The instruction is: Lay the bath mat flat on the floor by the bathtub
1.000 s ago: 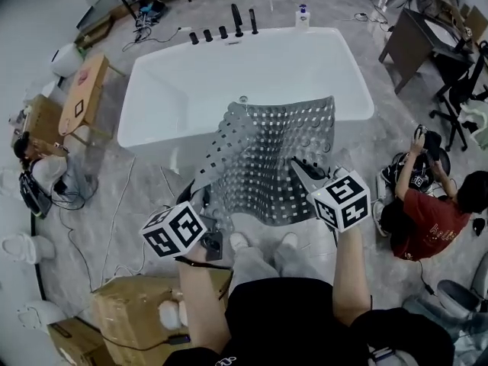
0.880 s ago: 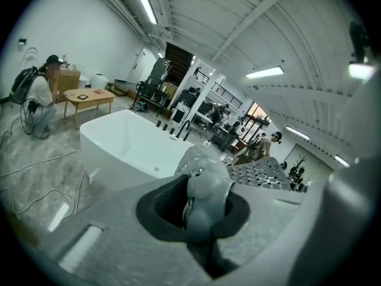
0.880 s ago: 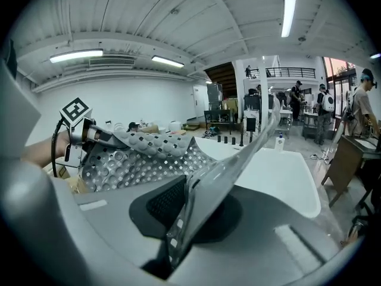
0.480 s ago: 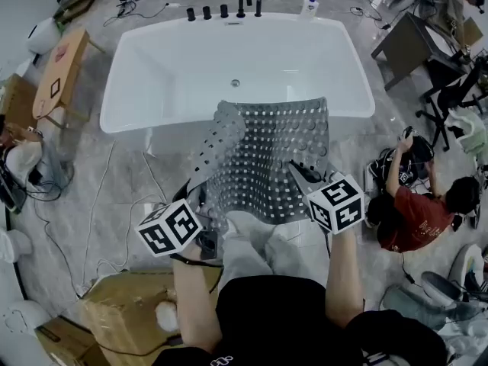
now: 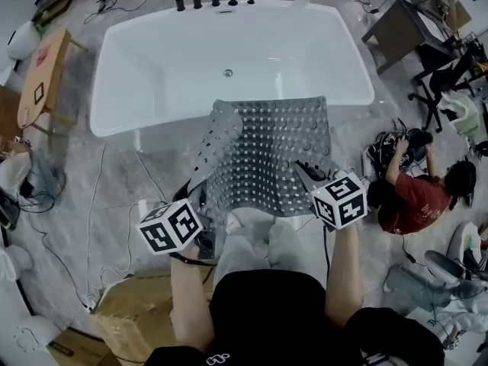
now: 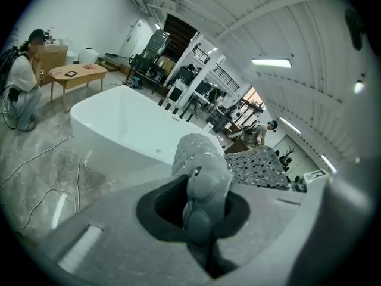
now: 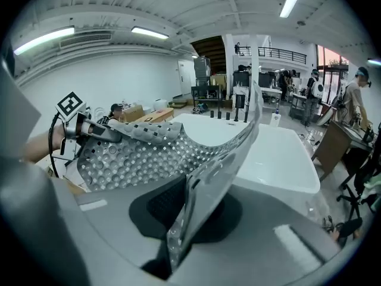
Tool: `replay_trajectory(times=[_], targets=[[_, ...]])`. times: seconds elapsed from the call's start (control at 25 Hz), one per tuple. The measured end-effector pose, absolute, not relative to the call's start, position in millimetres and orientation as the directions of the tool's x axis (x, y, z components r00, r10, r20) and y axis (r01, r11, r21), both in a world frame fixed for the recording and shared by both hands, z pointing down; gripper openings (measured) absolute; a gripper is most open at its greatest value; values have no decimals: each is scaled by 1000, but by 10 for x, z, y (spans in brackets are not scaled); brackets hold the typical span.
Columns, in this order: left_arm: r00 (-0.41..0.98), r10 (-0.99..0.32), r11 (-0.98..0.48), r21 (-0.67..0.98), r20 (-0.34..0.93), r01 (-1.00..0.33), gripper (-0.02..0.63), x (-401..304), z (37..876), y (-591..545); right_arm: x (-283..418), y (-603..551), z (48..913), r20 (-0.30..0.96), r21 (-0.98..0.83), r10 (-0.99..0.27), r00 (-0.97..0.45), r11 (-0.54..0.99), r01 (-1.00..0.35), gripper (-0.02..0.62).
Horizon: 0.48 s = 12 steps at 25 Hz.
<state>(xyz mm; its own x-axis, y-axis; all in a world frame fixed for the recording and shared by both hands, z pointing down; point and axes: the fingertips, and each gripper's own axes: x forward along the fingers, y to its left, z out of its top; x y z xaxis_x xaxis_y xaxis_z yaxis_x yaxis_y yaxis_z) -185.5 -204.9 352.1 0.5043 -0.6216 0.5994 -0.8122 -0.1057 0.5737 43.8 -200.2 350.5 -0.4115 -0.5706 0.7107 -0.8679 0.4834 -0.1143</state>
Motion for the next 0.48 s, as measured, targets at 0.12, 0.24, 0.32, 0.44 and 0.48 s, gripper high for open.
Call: replay_trajectory(times=[0.12, 0.24, 0.32, 0.44, 0.48], targets=[[511, -600, -103, 573, 616, -813, 28, -1777, 3650, -2073, 467, -2000, 3626, 728, -116, -556, -401, 477, -872, 29], [504, -582, -97, 561, 638, -822, 28, -1660, 3763, -2057, 540, -1990, 3754, 744, -131, -533, -403, 475, -870, 29], [497, -568, -92, 550, 656, -830, 28, -1613, 3840, -2036, 577, -1973, 3847, 753, -145, -518, -405, 470, -871, 29], [499, -553, -74, 557, 667, -827, 28, -1568, 3990, -2034, 613, -1983, 4009, 767, -157, -501, -402, 460, -874, 29], [503, -552, -63, 568, 665, -820, 27, -1533, 4048, -2041, 643, -1995, 4071, 772, -157, -493, -402, 464, -872, 28]])
